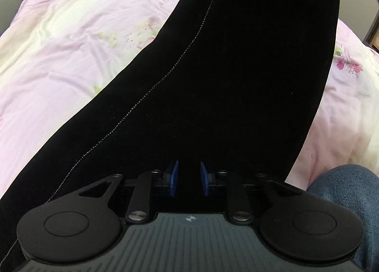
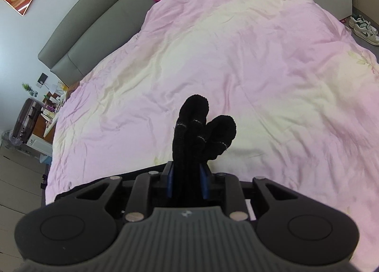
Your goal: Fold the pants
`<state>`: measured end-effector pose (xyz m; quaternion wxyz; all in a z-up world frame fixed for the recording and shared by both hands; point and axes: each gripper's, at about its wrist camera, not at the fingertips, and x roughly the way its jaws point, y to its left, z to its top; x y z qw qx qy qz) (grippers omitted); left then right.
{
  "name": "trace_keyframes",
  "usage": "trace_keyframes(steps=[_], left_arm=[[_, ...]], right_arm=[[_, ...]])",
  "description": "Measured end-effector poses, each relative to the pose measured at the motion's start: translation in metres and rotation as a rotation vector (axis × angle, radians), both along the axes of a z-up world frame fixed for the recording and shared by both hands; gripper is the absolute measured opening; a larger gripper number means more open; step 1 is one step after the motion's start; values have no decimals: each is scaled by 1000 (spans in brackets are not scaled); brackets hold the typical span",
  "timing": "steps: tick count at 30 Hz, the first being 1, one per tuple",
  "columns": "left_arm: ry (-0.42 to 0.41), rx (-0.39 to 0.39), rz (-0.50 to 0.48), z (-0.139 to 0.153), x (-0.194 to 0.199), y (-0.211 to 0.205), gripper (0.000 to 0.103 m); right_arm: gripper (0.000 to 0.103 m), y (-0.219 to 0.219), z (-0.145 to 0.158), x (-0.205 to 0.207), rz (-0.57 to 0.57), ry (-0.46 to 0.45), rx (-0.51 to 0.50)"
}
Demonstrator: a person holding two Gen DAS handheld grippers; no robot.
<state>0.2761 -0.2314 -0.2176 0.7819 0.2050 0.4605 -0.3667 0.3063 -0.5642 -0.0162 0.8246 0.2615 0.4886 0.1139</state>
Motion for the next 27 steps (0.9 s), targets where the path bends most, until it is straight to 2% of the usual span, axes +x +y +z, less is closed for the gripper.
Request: trace_keyframes(steps=[4,6,8,11,15,19,22,27], left_arm=[[41,-110,-10,19,-24,11,25],[86,-104,-53,13,-44,10,27],[72,-72,-59,6,-60,15,27],[77,-124,23,13,-69,44,27],[36,-199,190,41,-71,105,27],[-7,-234,423,67,-59,172,27],[-20,-282,577,77,-53,222,28],[-8,-310,781,70,-48,277,30]], right_arm=[[18,33,26,-2,27,-17,22],[18,53,38,1,50,-20,38],[18,79,48,5,79,-28,57],[18,120,60,12,119,-46,86],[19,182,59,19,158,-37,110],[19,249,34,27,201,17,103],[19,301,2,30,230,55,65],[19,380,-77,31,283,118,-53]])
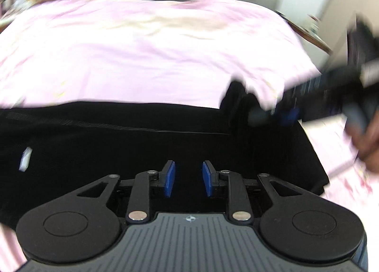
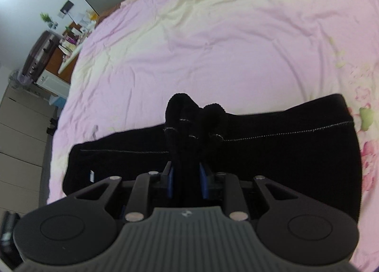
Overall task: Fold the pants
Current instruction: 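Fold the pants over with the right gripper toward the left gripper holding the other edge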
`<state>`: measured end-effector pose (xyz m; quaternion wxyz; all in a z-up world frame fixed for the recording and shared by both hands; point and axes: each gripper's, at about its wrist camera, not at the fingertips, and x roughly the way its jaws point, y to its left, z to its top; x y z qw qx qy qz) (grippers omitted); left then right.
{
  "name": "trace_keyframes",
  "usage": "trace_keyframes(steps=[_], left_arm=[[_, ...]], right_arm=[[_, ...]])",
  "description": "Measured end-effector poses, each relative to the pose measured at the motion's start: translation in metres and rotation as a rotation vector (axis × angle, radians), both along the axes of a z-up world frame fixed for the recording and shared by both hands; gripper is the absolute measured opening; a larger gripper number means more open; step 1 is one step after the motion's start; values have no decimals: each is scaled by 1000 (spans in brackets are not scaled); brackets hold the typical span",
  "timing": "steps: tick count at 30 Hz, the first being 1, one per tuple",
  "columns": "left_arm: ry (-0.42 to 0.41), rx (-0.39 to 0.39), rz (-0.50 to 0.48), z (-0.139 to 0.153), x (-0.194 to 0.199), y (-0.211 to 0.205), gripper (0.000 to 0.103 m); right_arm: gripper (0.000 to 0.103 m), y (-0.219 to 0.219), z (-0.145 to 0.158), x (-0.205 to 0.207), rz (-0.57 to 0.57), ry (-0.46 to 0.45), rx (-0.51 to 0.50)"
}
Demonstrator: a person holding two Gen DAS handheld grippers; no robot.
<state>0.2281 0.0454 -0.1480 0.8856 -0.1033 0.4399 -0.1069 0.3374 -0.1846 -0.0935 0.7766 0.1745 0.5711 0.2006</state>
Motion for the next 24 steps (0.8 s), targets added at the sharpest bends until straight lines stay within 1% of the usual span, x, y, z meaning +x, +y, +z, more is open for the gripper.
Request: trace_keyframes(steps=[2,3,4,5,7,9,10,12,14,16,17,18,19,21,22,23,24], left_arm=[[12,-38,36,-5,-3,11,30],[13,-52,45,-7,-4,15,30],[13,-64,55,-9,-2,18,31],[10,-79,65,-10,-3,19,31],[5,-118,71,-13,1,25,33],[2,-162,70,-15,11,27,34],[1,-181,64,-17,20,30,34],[9,-199,36,-23,24,29,34],[25,-189,-1,-32,27,18,34],[49,-147,-25,-44,28,10,34],[84,-96,-18,-50,21,8,34],[117,-54,-5,-56,17,7,29],[134,-37,6,-60,18,8,27],[140,-77,31,-61,12,19,27],[140,-97,45,-58,11,24,27],[131,-109,55,-55,9,29,27],[117,-117,62,-50,8,33,27]], right_arm=[[22,22,-32,-4,18,30,-22],[24,28,-43,-5,26,40,-20],[30,34,-52,-8,37,48,-1],[33,36,-56,-10,41,54,24],[35,39,-52,-14,43,65,49],[42,35,-36,-26,65,-2,60],[42,32,-29,-32,74,-45,43],[42,34,-24,-40,111,-98,-28],[42,40,-27,-51,176,-132,-98],[42,49,-37,-61,243,-144,-137],[42,56,-44,-65,275,-153,-151],[43,61,-49,-69,297,-169,-168],[43,66,-54,-71,318,-194,-196],[44,73,-64,-72,351,-224,-230],[41,76,-69,-72,364,-225,-234],[30,77,-72,-72,365,-225,-238],[28,75,-72,-72,354,-227,-225]])
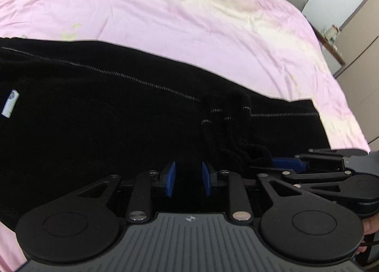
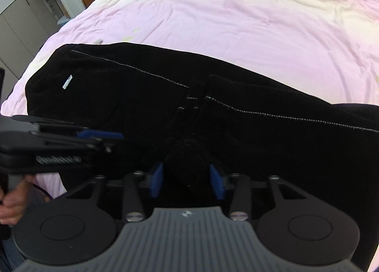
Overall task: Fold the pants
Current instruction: 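Fold the pants over with the right gripper toward the left gripper holding the other edge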
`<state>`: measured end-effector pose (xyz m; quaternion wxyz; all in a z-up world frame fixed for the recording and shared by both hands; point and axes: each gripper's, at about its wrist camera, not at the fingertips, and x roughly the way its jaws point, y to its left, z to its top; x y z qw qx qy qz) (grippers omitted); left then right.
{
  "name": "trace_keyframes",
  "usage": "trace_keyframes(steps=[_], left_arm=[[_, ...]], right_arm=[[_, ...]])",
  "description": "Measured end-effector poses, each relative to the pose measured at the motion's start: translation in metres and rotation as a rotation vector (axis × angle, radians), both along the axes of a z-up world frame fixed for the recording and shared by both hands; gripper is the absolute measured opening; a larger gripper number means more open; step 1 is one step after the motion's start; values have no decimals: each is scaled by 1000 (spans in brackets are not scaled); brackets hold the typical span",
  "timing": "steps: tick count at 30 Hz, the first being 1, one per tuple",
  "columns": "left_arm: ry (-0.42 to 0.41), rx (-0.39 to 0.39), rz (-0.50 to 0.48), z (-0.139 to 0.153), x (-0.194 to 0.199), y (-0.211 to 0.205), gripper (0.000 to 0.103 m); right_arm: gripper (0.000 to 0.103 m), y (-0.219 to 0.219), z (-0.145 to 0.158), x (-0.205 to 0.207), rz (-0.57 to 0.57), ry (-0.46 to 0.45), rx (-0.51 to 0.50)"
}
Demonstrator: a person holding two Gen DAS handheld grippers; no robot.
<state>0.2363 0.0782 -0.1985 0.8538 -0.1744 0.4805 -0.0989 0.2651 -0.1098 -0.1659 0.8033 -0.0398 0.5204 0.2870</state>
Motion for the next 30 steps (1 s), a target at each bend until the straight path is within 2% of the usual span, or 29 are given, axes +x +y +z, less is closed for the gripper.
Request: trace_keyframes(steps=[4,6,8,11,12,14,16,21,23,24,25,28,30], left_arm=[[-39,-78,31,13,0,14,28],[-56,-134,58,17,3,20,28],[-55,-159,71,20,6,23,31],[-38,-144,61,19,12,20,53],[-20,-149,52,16,15,18,63],[27,-178,40,4,26,14,66],[68,-208,29,-8,39,6,66],[119,-162,22,-34,65,-21,70],[101,-162,14,-38,66,-24,73],[95,-146,-1,-38,66,-27,64],[87,-126,-17,-37,66,-30,48],[40,-76,-39,-27,58,-38,35],[-7,-44,-53,-16,51,-43,30]], right_arm=[[21,-27,24,4,-110,-6,177],[21,-30,40,5,-111,-23,245],[21,-17,40,7,-73,-15,234],[21,4,11,7,-35,36,159],[21,5,-1,7,-40,54,143],[23,4,-16,-1,-59,74,159],[25,1,-18,-2,-69,72,179],[32,-1,-16,-8,-47,61,176],[32,-2,-20,-5,-48,64,177],[32,-1,-20,-5,-50,65,182],[32,-2,-21,-4,-54,67,188],[32,-11,-18,-4,-61,70,206],[37,-22,-11,-6,-60,65,212]])
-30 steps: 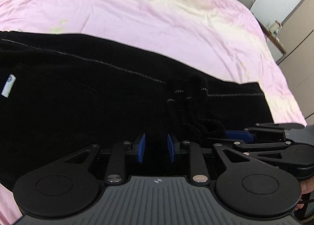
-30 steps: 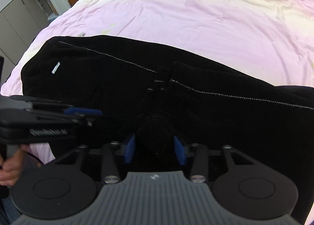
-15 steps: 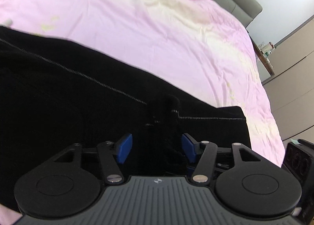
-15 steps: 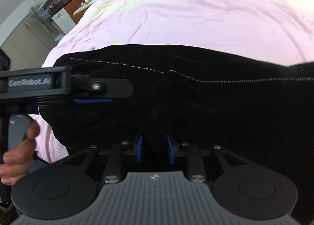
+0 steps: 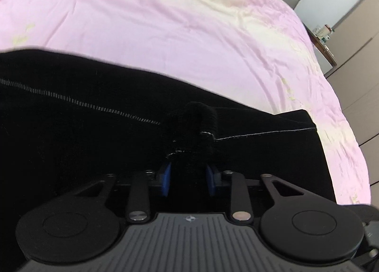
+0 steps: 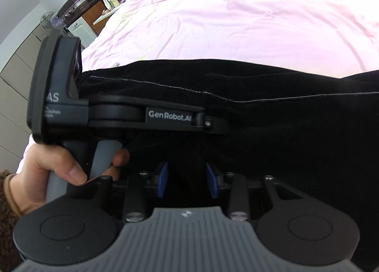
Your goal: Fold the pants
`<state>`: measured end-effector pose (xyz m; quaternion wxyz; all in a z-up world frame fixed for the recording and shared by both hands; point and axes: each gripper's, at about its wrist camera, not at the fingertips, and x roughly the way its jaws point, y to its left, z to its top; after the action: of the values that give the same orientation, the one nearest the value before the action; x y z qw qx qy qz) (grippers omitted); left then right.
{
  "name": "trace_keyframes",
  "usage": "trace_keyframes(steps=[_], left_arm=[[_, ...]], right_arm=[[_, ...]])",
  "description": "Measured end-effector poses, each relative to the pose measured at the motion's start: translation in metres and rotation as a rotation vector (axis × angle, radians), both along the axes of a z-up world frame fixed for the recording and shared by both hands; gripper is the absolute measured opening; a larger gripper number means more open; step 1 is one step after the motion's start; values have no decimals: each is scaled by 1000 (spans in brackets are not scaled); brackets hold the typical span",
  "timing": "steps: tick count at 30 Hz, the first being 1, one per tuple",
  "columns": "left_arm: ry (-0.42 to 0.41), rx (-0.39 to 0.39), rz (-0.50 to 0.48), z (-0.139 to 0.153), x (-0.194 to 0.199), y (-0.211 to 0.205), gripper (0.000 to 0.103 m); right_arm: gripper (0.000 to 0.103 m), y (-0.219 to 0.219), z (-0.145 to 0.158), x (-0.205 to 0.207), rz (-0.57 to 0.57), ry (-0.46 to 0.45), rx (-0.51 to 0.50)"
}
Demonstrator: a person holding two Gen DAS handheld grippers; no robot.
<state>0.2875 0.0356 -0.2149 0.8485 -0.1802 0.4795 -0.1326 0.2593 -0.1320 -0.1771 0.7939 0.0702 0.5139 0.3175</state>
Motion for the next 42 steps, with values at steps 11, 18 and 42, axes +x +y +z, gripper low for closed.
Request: trace_keyframes(steps=[11,18,42], left_arm=[[-15,72,-75,-2,18,-1,26],[-14,43,-99,-9,17,8,27],[14,162,-136,8,23,-9,40]], right_arm=[[12,-146,51,25,-279,-188,-168],[2,-173,-5,111,-279,-132,-311],[0,-194,-5,-14,-226,55,-308]])
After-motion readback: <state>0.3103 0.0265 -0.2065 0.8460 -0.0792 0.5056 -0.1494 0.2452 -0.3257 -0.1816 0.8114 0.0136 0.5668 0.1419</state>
